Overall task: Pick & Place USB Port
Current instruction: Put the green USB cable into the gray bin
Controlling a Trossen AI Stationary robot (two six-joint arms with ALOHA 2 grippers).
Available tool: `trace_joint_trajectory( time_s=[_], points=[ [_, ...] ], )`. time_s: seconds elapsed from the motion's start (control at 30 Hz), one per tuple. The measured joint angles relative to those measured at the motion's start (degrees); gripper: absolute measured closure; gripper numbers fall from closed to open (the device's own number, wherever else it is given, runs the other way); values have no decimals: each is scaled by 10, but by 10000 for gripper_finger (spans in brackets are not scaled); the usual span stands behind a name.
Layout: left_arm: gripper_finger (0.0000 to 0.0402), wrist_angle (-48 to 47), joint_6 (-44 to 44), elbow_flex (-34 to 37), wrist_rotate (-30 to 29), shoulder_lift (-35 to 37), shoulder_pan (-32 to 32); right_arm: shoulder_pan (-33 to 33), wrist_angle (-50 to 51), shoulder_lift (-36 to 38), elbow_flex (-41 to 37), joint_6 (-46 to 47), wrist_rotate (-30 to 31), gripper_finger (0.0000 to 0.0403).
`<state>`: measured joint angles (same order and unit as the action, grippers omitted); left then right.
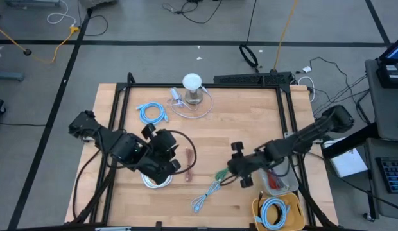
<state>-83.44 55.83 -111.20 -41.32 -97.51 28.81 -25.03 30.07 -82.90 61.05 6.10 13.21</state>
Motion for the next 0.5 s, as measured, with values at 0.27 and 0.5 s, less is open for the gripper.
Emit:
trace_joint_trajectory(
  time_s=[0.27,0.5],
  points=[
    [286,-26,45,14,-8,1,18,33,50,-67,0,-87,-15,266],
    [286,-21,71,60,16,1,28,46,45,-98,0,-99,-39,257]
  ],
)
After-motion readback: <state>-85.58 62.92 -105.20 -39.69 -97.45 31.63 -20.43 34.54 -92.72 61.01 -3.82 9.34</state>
